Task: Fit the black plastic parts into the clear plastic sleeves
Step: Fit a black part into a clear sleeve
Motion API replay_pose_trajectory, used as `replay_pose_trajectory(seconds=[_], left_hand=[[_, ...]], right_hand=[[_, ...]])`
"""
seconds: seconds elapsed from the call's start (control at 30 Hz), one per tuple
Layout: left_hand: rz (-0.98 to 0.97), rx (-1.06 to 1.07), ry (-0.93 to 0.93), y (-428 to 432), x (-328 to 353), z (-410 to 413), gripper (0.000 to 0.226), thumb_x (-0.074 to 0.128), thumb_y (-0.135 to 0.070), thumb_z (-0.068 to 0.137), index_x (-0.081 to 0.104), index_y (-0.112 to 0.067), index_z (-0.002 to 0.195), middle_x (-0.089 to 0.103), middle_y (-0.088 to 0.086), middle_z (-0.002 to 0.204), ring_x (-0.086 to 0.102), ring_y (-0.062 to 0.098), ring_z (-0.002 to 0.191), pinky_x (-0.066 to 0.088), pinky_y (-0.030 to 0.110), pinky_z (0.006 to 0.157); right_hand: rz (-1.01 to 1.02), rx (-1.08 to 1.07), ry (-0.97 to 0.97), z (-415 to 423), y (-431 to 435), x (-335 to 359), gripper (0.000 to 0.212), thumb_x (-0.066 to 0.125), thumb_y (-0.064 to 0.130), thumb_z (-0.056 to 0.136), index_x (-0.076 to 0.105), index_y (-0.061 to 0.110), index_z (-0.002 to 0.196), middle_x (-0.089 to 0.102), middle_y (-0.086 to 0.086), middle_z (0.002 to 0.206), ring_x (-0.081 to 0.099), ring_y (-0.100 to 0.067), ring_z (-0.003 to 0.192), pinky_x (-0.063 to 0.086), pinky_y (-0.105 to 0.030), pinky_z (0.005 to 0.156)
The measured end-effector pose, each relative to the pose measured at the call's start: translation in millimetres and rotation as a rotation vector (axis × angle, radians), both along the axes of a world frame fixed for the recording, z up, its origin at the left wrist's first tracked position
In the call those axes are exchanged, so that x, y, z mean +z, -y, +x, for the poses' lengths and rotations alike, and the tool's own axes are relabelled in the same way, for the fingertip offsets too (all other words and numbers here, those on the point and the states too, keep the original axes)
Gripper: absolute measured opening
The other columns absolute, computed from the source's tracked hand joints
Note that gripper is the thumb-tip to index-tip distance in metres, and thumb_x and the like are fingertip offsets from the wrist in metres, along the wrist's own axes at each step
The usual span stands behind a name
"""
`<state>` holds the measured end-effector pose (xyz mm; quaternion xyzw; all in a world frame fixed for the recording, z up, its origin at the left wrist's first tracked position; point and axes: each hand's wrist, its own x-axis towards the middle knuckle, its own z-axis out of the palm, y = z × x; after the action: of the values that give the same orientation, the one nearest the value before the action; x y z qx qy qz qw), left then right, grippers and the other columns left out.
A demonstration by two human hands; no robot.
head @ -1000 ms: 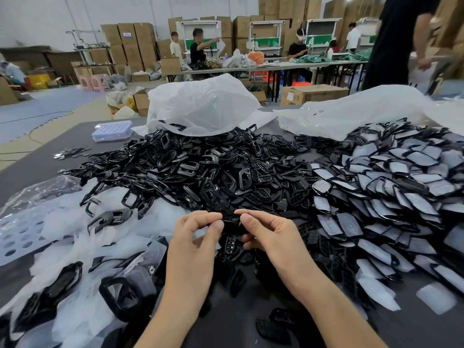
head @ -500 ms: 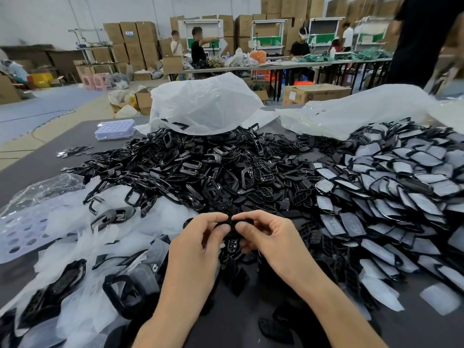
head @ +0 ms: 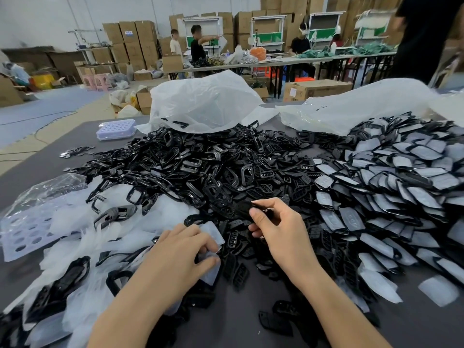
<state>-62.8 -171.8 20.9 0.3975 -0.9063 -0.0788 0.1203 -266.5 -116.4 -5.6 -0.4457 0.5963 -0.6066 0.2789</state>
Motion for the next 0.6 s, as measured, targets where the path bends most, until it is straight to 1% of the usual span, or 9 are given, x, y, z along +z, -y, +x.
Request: replay_pose_trajectory(seconds=[0.1, 0.17, 0.23, 0.3, 0.33, 0.4, 0.5, 0.53, 0.6], left_hand=[[-0.033, 0.016, -0.076, 2.2, -4.5, -1.4, 0.016, 0.058, -0.043, 0.095, 0.050, -0.042, 0.081, 0.052, -0.027, 0.087, 0.040, -0.002, 0.094, 0.032, 0.021, 0.087], [-0.038, 0.042, -0.164, 1.0, -5.7, -0.8, 0.015, 0.058, -0.038, 0.095, 0.053, -0.037, 0.082, 0.053, -0.026, 0.078, 0.041, -0.005, 0.096, 0.034, 0.019, 0.081], [-0.016, 0.047, -0.258, -0.6, -6.5, -3.5, 0.014, 0.059, -0.032, 0.097, 0.054, -0.037, 0.084, 0.056, -0.022, 0.077, 0.046, -0.005, 0.093, 0.038, 0.017, 0.077], [0.075, 0.072, -0.492, -3.4, -4.1, -9.3, 0.013, 0.059, -0.026, 0.097, 0.058, -0.039, 0.093, 0.062, -0.022, 0.083, 0.056, -0.004, 0.084, 0.041, 0.011, 0.074], [0.139, 0.091, -0.620, -4.6, -2.4, -12.5, 0.018, 0.058, -0.023, 0.098, 0.061, -0.040, 0.101, 0.063, -0.021, 0.085, 0.059, -0.001, 0.078, 0.042, 0.008, 0.072], [0.295, 0.082, -0.808, -7.8, 0.7, -18.4, 0.026, 0.059, -0.016, 0.099, 0.066, -0.039, 0.109, 0.067, -0.013, 0.084, 0.065, 0.003, 0.073, 0.045, 0.007, 0.072], [0.518, 0.028, -0.945, -15.5, 0.3, -28.4, 0.025, 0.063, -0.013, 0.096, 0.074, -0.035, 0.098, 0.075, -0.001, 0.080, 0.072, 0.011, 0.074, 0.051, 0.012, 0.071], [0.550, 0.022, -0.969, -17.3, -1.0, -32.1, 0.023, 0.064, -0.012, 0.096, 0.074, -0.032, 0.096, 0.075, 0.001, 0.079, 0.072, 0.012, 0.074, 0.053, 0.015, 0.071], [0.540, 0.044, -1.007, -19.3, -5.2, -38.1, 0.021, 0.065, -0.011, 0.095, 0.074, -0.031, 0.092, 0.075, 0.001, 0.079, 0.071, 0.010, 0.072, 0.054, 0.017, 0.070]], right_hand=[[0.004, 0.000, 0.014, 0.7, 0.6, 0.4, 0.009, 0.066, 0.029, 0.098, 0.068, 0.037, 0.101, 0.076, 0.008, 0.079, 0.074, -0.008, 0.074, 0.060, -0.029, 0.076], [0.007, 0.001, 0.025, 0.9, 1.0, 1.1, 0.009, 0.066, 0.028, 0.098, 0.068, 0.036, 0.101, 0.076, 0.008, 0.079, 0.074, -0.008, 0.074, 0.059, -0.025, 0.074], [0.004, 0.000, 0.050, 0.7, 2.0, 1.4, 0.009, 0.067, 0.026, 0.098, 0.069, 0.035, 0.101, 0.077, 0.007, 0.080, 0.074, -0.009, 0.074, 0.058, -0.023, 0.072], [-0.002, -0.002, 0.096, 0.5, 3.2, 2.0, 0.008, 0.067, 0.023, 0.098, 0.069, 0.031, 0.101, 0.077, 0.003, 0.080, 0.074, -0.011, 0.073, 0.057, -0.021, 0.069], [-0.006, -0.001, 0.134, 1.0, 3.4, 2.5, 0.008, 0.067, 0.021, 0.098, 0.070, 0.028, 0.101, 0.077, 0.001, 0.079, 0.075, -0.012, 0.073, 0.057, -0.020, 0.068], [-0.019, 0.019, 0.237, 2.9, 3.6, 3.8, 0.007, 0.068, 0.016, 0.097, 0.070, 0.022, 0.101, 0.077, 0.000, 0.079, 0.076, -0.015, 0.076, 0.057, -0.019, 0.068], [-0.019, 0.069, 0.345, 5.4, 3.2, 4.8, 0.008, 0.071, 0.015, 0.095, 0.073, 0.018, 0.102, 0.075, -0.001, 0.079, 0.075, -0.013, 0.077, 0.057, -0.019, 0.068], [-0.006, 0.080, 0.348, 6.2, 3.3, 4.9, 0.008, 0.072, 0.017, 0.094, 0.074, 0.020, 0.101, 0.073, -0.003, 0.081, 0.073, -0.013, 0.077, 0.057, -0.020, 0.069], [0.007, 0.105, 0.363, 8.1, 3.5, 5.4, 0.009, 0.074, 0.018, 0.092, 0.075, 0.022, 0.099, 0.071, -0.005, 0.082, 0.070, -0.015, 0.077, 0.058, -0.024, 0.072]])
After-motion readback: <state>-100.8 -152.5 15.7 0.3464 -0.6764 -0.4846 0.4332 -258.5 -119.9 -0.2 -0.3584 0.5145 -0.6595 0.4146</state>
